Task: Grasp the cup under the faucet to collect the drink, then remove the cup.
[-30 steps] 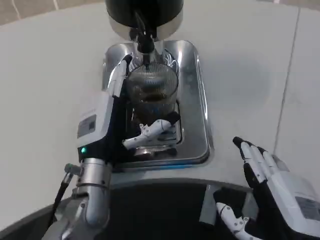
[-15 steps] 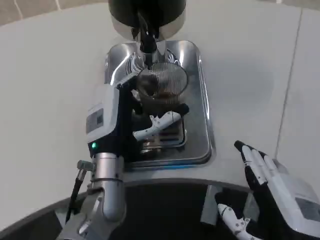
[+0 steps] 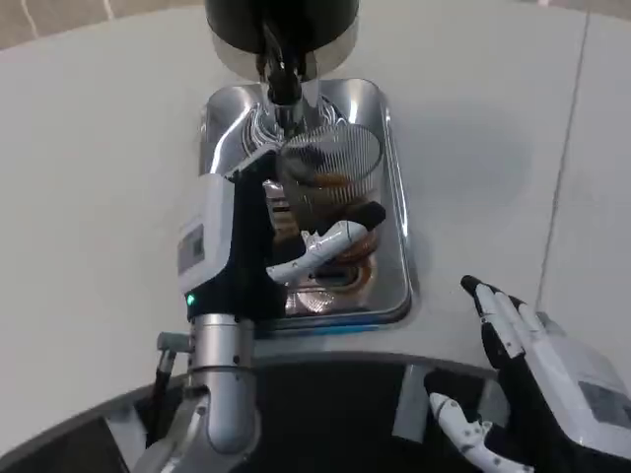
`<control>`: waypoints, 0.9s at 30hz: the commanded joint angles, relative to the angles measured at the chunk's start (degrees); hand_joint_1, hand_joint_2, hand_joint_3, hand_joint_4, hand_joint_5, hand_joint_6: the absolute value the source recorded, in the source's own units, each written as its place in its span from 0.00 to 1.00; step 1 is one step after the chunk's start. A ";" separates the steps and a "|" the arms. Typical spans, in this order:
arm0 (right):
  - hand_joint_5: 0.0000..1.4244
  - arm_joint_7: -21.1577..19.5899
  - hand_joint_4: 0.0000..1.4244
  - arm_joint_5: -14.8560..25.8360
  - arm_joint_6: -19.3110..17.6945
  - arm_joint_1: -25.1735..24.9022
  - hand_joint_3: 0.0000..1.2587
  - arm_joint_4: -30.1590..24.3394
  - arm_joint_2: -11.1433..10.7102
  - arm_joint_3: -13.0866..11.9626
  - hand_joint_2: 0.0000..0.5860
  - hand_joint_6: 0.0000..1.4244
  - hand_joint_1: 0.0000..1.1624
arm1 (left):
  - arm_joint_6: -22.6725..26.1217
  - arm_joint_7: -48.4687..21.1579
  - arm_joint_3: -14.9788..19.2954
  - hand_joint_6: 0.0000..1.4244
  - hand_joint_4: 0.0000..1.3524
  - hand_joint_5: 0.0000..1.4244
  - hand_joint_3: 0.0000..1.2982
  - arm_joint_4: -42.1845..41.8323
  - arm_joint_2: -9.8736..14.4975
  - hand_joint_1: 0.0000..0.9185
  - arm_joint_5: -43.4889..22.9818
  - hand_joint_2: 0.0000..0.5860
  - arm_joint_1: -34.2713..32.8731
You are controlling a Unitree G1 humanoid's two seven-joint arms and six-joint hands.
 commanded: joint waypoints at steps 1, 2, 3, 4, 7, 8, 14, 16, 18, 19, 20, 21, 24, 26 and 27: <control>0.00 0.19 0.00 0.98 -0.45 -0.01 0.00 0.78 -0.56 -0.21 0.80 0.00 0.22 | -2.07 1.90 0.84 1.00 0.86 1.00 0.82 -3.07 1.39 0.68 1.21 0.15 2.03; 0.00 0.11 0.00 1.12 -0.54 -0.02 0.00 0.84 -0.64 -0.21 0.80 0.00 0.22 | -2.09 1.93 0.92 1.00 0.86 1.00 0.82 -3.46 1.54 0.68 1.43 0.15 2.32; 0.00 0.01 0.00 1.24 -0.73 -0.03 0.00 0.89 -0.77 -0.20 0.80 0.00 0.22 | -2.28 1.98 0.96 1.00 0.86 1.00 0.82 -4.21 2.15 0.68 1.98 0.15 2.89; 0.00 -0.07 0.00 1.31 -0.86 -0.03 0.00 0.92 -0.86 -0.20 0.80 0.00 0.22 | -2.48 1.93 0.99 1.00 0.86 1.00 0.82 -4.95 2.86 0.68 2.49 0.15 3.49; 0.00 -0.33 0.00 1.53 -1.23 0.04 0.00 0.95 -1.06 -0.21 0.80 0.00 0.22 | -2.85 1.79 1.02 1.00 0.86 1.00 0.83 -6.40 4.68 0.68 3.64 0.15 4.96; 0.00 -0.45 0.00 1.64 -1.36 0.09 0.00 0.92 -1.12 -0.26 0.80 0.00 0.22 | -2.90 1.74 1.07 1.00 0.86 1.00 0.83 -6.71 5.08 0.68 3.91 0.15 5.34; 0.00 -1.01 0.00 2.10 -2.07 0.33 0.00 0.24 -1.55 -0.79 0.80 0.00 0.22 | -3.90 1.62 2.64 1.00 0.86 1.00 0.83 -10.45 7.29 0.68 4.15 0.15 9.08; 0.00 -1.20 0.00 2.25 -2.34 0.42 0.00 -0.23 -1.81 -1.28 0.80 0.00 0.22 | -4.30 1.35 3.10 1.00 0.86 1.00 0.83 -12.33 7.85 0.68 4.09 0.14 10.36; 0.00 -1.28 0.00 2.39 -2.51 0.44 0.00 -0.63 -2.07 -1.68 0.81 0.00 0.22 | -4.80 0.76 3.83 1.00 0.86 1.00 0.83 -14.87 8.64 0.68 3.79 0.14 12.19; 0.00 -1.18 0.00 2.57 -2.67 0.36 0.00 -0.98 -2.35 -2.02 0.81 0.00 0.22 | -4.99 0.43 4.18 1.00 0.86 1.00 0.83 -15.99 8.95 0.68 3.65 0.14 12.98; 0.00 -1.00 0.00 2.70 -2.93 0.20 0.00 -1.34 -2.72 -2.35 0.82 0.00 0.22 | -5.20 0.07 4.57 1.00 0.86 1.00 0.83 -17.25 9.29 0.68 3.58 0.14 13.85; 0.00 -0.86 0.00 2.79 -3.15 0.09 0.00 -1.58 -2.96 -2.60 0.82 0.00 0.22 | -5.47 -0.38 4.95 1.00 0.86 1.00 0.83 -18.57 9.63 0.68 3.46 0.14 14.73; 0.00 -0.28 0.00 2.72 -3.90 -0.41 0.00 -2.38 -3.88 -3.06 0.82 0.00 0.22 | -6.28 -1.95 5.96 1.00 0.86 1.00 0.83 -22.30 10.51 0.68 2.99 0.14 17.25; 0.00 0.15 0.00 2.44 -4.80 -0.95 0.00 -3.40 -5.05 -3.38 0.82 0.00 0.22 | -6.96 -3.21 6.64 1.00 0.86 1.00 0.83 -24.72 11.00 0.68 2.55 0.14 19.01; 0.00 0.28 0.00 2.36 -5.13 -1.12 0.00 -3.73 -5.47 -3.49 0.82 0.00 0.22 | -7.38 -3.99 7.01 1.00 0.86 1.00 0.83 -25.91 11.21 0.67 2.28 0.15 19.96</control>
